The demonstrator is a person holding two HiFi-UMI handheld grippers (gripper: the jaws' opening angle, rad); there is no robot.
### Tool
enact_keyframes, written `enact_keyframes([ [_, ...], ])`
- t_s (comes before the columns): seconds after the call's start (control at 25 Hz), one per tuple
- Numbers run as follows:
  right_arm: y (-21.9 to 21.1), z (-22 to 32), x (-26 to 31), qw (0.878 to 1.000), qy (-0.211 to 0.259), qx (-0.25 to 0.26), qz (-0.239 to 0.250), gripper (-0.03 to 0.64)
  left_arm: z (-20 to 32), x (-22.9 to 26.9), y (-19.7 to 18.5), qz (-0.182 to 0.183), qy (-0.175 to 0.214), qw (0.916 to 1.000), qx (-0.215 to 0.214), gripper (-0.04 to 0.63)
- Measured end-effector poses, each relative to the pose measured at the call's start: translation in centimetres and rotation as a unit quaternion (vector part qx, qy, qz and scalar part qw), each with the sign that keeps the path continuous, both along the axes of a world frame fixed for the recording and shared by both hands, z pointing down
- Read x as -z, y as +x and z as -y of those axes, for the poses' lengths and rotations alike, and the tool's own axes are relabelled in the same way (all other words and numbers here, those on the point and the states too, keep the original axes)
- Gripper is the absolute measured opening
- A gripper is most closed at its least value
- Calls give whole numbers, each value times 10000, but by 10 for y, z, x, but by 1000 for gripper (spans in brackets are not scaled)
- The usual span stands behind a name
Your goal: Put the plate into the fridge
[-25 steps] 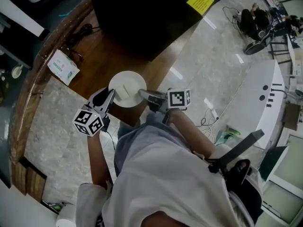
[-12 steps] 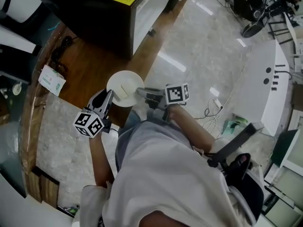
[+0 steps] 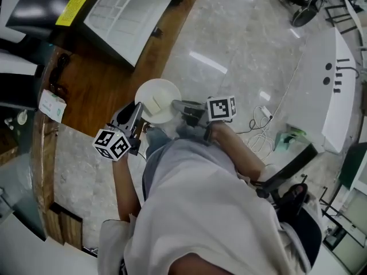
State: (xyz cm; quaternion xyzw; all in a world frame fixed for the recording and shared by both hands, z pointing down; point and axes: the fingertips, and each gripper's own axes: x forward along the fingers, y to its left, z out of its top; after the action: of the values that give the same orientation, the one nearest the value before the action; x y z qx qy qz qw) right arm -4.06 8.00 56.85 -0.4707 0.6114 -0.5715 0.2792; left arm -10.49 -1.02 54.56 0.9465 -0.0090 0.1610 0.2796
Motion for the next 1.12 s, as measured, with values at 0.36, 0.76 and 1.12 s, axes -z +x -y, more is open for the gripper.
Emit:
enact_keyframes([
  [0.36,90,-69,-14,9996,91,-213,-176,23,-67,-13,92,-169,108,9995,-235,81],
  [0.76,146,-99,-2,9966,285,-752,156,23,-90,4,158,-577,-191,9979,-235,81],
  [1.12,223,-44,14,9951,787,-547,241,23,-45,21,230,-646,598,9961,47,81],
])
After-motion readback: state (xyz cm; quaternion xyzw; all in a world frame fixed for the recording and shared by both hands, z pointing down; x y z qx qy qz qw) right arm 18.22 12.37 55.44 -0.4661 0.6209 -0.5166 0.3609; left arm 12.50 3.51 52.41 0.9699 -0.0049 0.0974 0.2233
